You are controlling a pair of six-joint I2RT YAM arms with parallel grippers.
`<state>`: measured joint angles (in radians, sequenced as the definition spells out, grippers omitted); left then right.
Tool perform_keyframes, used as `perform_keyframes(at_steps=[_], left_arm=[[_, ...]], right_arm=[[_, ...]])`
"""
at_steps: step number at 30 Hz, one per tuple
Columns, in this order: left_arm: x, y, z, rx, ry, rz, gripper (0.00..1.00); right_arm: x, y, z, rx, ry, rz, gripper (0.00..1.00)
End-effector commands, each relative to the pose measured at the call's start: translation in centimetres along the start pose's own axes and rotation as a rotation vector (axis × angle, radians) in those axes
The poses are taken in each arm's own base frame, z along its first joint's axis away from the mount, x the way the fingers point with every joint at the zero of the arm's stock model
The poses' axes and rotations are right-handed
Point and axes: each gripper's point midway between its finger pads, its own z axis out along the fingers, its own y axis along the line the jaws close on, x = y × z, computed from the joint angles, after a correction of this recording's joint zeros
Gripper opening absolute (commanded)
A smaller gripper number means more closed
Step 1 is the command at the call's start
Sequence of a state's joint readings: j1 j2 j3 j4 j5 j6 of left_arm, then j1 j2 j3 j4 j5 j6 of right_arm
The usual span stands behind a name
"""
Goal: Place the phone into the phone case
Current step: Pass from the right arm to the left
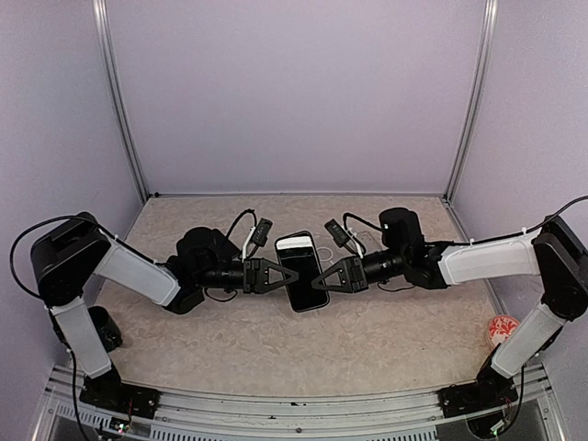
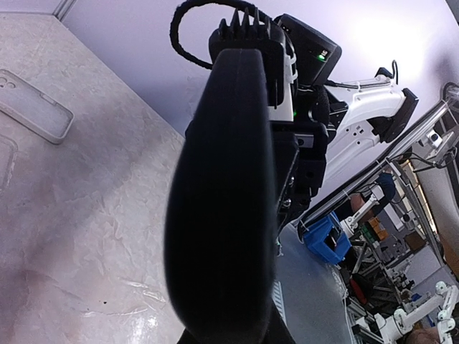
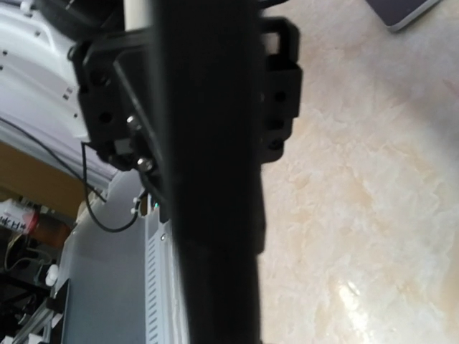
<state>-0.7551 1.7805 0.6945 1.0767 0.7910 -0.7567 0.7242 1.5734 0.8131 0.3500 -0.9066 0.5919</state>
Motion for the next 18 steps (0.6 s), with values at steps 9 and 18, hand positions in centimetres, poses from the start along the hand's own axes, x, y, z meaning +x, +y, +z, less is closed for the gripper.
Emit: perform_keyframes(at_steps=[9,18], left_arm=[[0.2,1.5,-0.6,-0.050,-0.001,-0.006,0.30],[-0.8,2.3,-2.5,-0.112,-0.071,-0.006,0.61]], right_arm=[[-1.8,2.7,0.1,-0.110,-0.020,-0.072,0.00],[-3.6,1.2,-1.0,-0.057,-0.057,-0.033,0.00]])
